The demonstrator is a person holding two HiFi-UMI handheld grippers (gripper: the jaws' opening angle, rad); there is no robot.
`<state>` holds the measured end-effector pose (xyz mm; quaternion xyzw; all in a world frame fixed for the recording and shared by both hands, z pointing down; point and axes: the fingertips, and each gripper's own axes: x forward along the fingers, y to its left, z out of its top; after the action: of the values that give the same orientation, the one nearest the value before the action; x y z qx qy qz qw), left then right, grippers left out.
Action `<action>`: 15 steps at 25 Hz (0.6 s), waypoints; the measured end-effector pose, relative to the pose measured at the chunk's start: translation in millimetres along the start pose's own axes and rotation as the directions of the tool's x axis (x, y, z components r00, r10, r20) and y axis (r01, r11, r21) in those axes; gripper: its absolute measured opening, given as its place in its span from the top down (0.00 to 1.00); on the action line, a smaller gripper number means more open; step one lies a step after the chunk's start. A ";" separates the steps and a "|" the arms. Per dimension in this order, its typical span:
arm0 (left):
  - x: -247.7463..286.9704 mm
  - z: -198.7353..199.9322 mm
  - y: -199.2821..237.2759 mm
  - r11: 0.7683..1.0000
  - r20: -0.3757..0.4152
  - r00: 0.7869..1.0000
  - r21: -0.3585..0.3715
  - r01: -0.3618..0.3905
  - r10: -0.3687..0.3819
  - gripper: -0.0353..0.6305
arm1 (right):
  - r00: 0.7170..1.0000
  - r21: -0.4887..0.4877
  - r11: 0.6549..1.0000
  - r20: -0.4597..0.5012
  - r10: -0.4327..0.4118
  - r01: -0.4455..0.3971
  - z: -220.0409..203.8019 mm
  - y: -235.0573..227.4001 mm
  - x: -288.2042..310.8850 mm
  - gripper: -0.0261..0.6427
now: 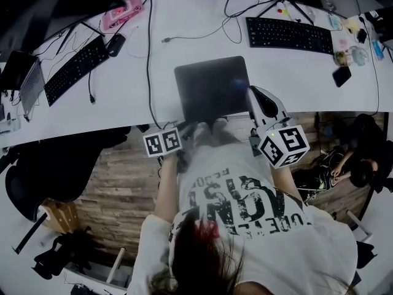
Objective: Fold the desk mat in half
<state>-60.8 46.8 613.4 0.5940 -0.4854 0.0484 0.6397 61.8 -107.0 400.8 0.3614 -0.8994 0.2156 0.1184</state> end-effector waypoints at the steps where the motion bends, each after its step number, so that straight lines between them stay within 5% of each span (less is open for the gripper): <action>1: 1.1 -0.1 -1.5 1.000 -0.005 1.000 0.002 0.006 -0.006 0.72 | 1.000 0.001 1.000 0.001 -0.003 0.003 0.0 0.2 -0.8 0.96; 15: -8.3 18.5 -12.8 0.998 0.077 0.997 0.061 0.008 -0.013 0.87 | 0.999 0.015 0.999 0.018 -0.044 0.044 -0.6 0.7 -12.0 0.96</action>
<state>-67.4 32.4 595.4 0.6173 -0.5048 0.0369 0.6023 69.9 -99.0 396.6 0.3840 -0.8906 0.2160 0.1123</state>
